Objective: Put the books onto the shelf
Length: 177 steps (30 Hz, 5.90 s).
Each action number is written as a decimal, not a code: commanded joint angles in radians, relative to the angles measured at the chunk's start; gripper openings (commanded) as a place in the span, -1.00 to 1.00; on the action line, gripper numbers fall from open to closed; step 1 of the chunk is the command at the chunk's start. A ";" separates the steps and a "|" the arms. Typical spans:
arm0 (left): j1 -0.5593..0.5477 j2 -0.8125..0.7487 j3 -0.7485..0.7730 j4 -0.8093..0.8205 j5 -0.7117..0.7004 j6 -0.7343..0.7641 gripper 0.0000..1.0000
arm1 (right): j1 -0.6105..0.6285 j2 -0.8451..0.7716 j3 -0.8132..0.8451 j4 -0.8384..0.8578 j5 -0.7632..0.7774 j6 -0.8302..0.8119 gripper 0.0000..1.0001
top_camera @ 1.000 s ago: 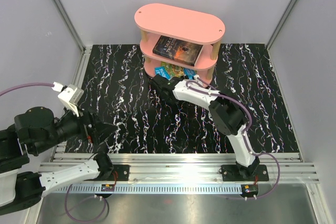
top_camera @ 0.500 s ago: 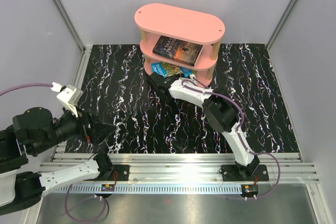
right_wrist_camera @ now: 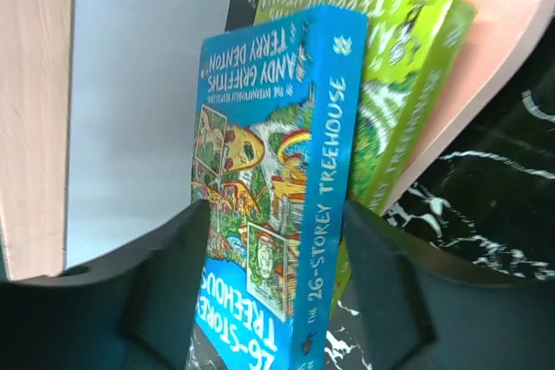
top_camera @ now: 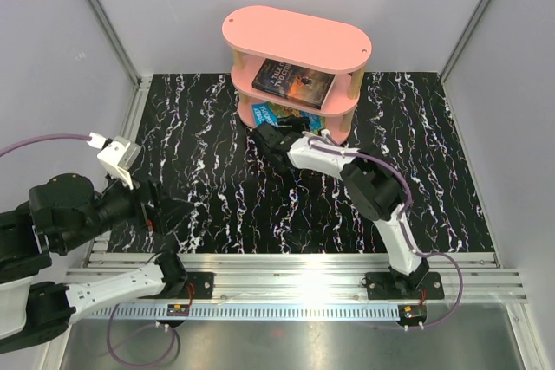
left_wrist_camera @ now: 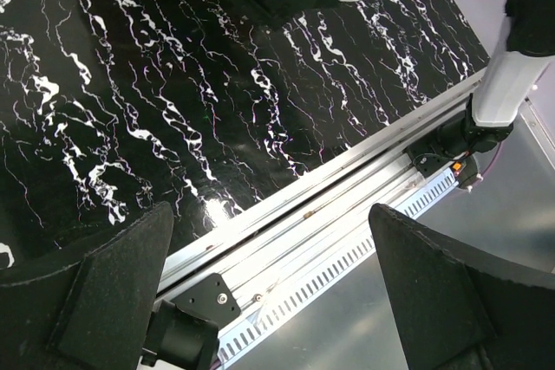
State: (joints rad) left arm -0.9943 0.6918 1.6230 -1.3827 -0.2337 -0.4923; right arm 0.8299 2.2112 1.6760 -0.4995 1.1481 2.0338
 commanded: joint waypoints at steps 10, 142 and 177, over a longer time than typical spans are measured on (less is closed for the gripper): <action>-0.003 0.032 -0.028 -0.153 -0.095 -0.103 0.97 | -0.012 -0.267 -0.409 0.286 -0.001 0.433 1.00; 0.767 -0.279 -1.208 1.435 -0.493 0.243 0.97 | 0.244 -2.023 -0.615 -0.679 -0.335 -0.974 0.99; 0.838 0.538 -1.474 2.498 -0.171 0.567 0.98 | 0.244 -1.914 -0.492 -0.794 -0.378 -1.021 1.00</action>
State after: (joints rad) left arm -0.1799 1.1931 0.1314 0.9459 -0.4908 0.0467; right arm 1.0668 0.2710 1.2144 -1.3300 0.7799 1.0618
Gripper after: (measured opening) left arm 0.985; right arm 0.994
